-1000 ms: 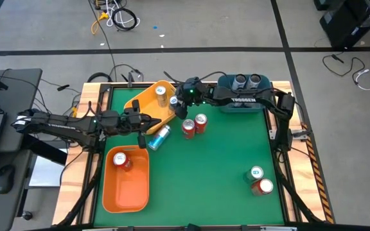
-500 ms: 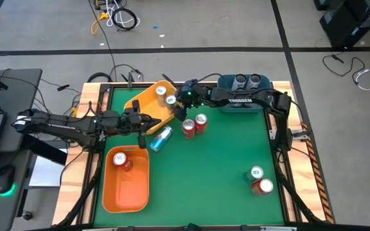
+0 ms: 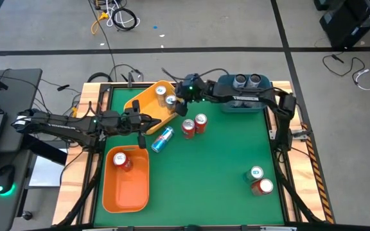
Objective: Sort soda cans
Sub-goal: Put the blue soda can into the yellow bin
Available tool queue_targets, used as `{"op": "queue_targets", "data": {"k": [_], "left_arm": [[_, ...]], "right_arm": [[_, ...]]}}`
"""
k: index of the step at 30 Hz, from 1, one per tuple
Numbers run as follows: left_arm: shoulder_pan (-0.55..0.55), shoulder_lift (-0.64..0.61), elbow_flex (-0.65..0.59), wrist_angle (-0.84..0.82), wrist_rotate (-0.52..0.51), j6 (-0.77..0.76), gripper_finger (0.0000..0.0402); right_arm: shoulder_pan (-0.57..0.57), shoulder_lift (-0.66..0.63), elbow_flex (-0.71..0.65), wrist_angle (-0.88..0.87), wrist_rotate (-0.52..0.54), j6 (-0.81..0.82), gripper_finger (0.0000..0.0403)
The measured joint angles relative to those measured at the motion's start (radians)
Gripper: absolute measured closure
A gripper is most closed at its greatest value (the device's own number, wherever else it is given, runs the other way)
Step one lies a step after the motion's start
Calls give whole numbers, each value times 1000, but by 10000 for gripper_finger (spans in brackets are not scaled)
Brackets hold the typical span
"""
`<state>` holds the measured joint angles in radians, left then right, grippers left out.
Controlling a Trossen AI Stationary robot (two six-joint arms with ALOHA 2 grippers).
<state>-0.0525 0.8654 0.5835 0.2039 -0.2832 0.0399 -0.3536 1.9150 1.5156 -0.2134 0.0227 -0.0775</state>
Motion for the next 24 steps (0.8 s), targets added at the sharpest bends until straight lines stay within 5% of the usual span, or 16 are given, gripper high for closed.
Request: {"op": "queue_targets", "data": {"k": [4, 10, 18, 24], "left_arm": [[0, -1, 0, 0, 0, 1, 400], [0, -109, 0, -28, 22, 5, 400], [50, -296, 0, -179, 39, -15, 401], [91, -347, 0, -247, 40, -18, 401]], "right_arm": [[31, -39, 85, -132, 35, -69, 95], [146, -30, 124, -180, -198, -199, 104], [286, 79, 142, -123, -220, -262, 128], [315, 245, 325, -248, -236, -312, 135]]}}
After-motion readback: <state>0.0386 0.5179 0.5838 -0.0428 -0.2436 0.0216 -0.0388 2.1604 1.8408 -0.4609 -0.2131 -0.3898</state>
